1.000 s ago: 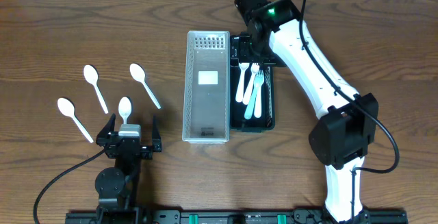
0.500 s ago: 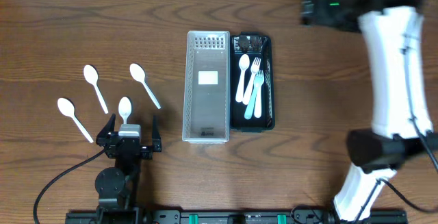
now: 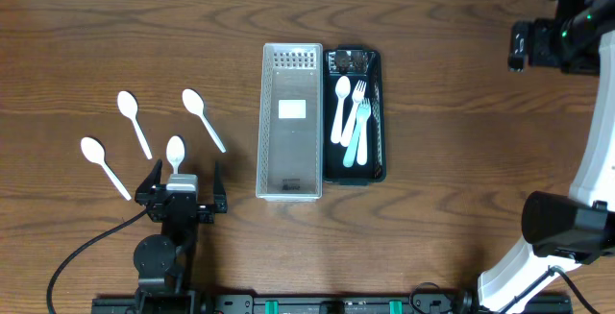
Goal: Pack container
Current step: 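Open the right gripper and retract the right arm to the right side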
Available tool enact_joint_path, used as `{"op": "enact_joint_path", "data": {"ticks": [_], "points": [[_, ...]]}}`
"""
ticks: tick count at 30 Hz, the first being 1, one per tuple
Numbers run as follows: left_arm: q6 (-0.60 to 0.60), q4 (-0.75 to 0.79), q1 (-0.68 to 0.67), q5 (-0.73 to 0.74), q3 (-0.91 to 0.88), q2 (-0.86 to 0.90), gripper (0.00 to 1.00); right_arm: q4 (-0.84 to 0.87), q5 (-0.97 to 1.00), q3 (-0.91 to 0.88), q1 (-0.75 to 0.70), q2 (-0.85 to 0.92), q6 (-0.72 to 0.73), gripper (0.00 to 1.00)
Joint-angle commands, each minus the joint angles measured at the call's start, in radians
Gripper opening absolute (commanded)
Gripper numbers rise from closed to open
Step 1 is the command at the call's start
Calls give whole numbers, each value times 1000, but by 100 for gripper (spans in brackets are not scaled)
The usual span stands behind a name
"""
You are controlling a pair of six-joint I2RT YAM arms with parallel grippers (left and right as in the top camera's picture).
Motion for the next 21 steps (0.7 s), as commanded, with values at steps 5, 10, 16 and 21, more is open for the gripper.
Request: {"op": "enact_joint_path", "data": {"ticks": [5,10,16,21], "points": [[14,-37,-3,21,-13,0,98,148,24,-262,-71,7,-66,99],[14,-38,-3,21,-13,0,98,256,24,-364,-119,7,-83,99],[14,-38,-3,16,-13,0,98,389,24,-487,-169,7,-83,99],[14,-38,-3,17,-13,0,98,481,23,-610,-191,7,-82,99]]}}
